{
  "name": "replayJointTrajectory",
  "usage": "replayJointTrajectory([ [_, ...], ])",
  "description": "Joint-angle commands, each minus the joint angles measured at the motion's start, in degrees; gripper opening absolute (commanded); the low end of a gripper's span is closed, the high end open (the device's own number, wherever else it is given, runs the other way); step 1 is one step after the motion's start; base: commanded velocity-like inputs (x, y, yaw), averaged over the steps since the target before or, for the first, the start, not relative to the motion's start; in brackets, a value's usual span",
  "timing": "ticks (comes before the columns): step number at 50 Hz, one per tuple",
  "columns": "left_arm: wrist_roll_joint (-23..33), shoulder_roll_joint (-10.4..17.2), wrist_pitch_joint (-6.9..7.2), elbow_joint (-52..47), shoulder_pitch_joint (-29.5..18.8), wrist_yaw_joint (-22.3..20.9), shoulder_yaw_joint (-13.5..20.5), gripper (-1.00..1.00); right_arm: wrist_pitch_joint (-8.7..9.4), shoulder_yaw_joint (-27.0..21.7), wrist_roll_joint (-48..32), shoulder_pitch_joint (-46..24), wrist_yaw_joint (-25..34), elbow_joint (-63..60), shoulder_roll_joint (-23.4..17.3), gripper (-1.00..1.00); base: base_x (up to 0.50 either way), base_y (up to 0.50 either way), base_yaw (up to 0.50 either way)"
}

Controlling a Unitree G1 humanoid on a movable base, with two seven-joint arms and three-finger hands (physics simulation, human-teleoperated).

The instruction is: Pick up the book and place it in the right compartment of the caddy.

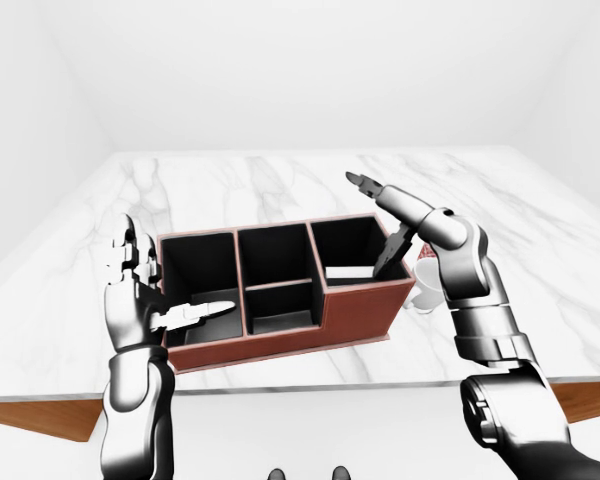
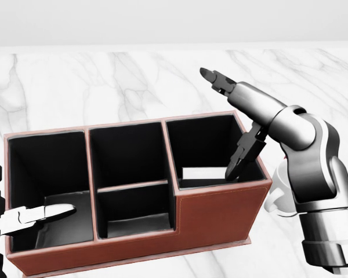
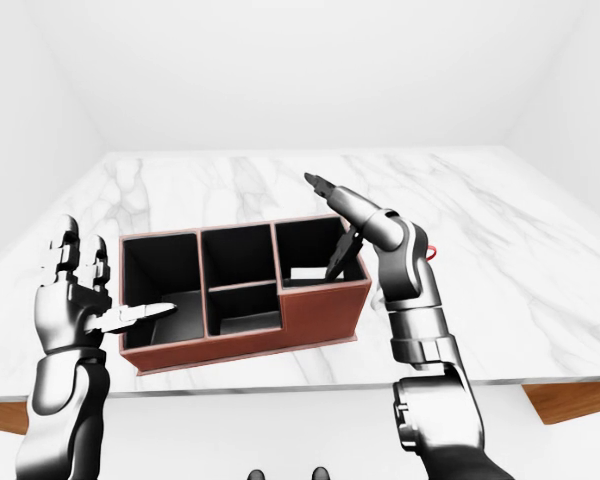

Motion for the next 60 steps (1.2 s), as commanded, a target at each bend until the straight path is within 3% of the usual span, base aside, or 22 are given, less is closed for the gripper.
replayJointTrajectory([
  [1,0.49,-0.31,0.00,3.01,-0.40,0.37,-0.76,1.00,0.00,0.31,-0.25,-0.83,0.00,3.61,0.04,1.00,0.00,0.00,0.00],
  [19,0.50,-0.38,0.00,2.32,-0.11,0.34,-0.82,1.00,0.00,-1.79,2.19,-1.32,0.00,-1.74,-0.18,1.00,0.00,0.00,0.00],
  [25,0.49,-0.37,0.00,2.38,-0.20,0.29,-0.75,1.00,0.00,-2.67,2.59,0.18,0.00,-18.44,-0.67,1.00,0.00,0.00,0.00],
  [35,0.44,-0.38,0.00,2.12,-0.13,0.18,-0.72,1.00,0.00,-2.78,-3.80,6.57,0.00,-47.72,-0.34,1.00,0.00,0.00,0.00],
  [48,0.77,-0.54,0.00,1.94,0.09,0.16,-0.96,1.00,0.00,-7.35,-0.83,12.72,0.00,-67.03,0.09,1.00,0.00,0.00,0.00],
  [55,0.84,-0.62,0.00,1.93,0.27,0.10,-1.02,1.00,0.00,-5.54,-1.56,13.20,0.00,-76.35,-1.60,1.00,0.00,0.00,0.00],
  [60,0.89,-0.64,0.00,2.03,0.28,0.08,-1.07,1.00,0.00,-6.48,-12.32,11.04,0.00,-76.56,4.61,1.00,0.00,0.00,0.00],
])
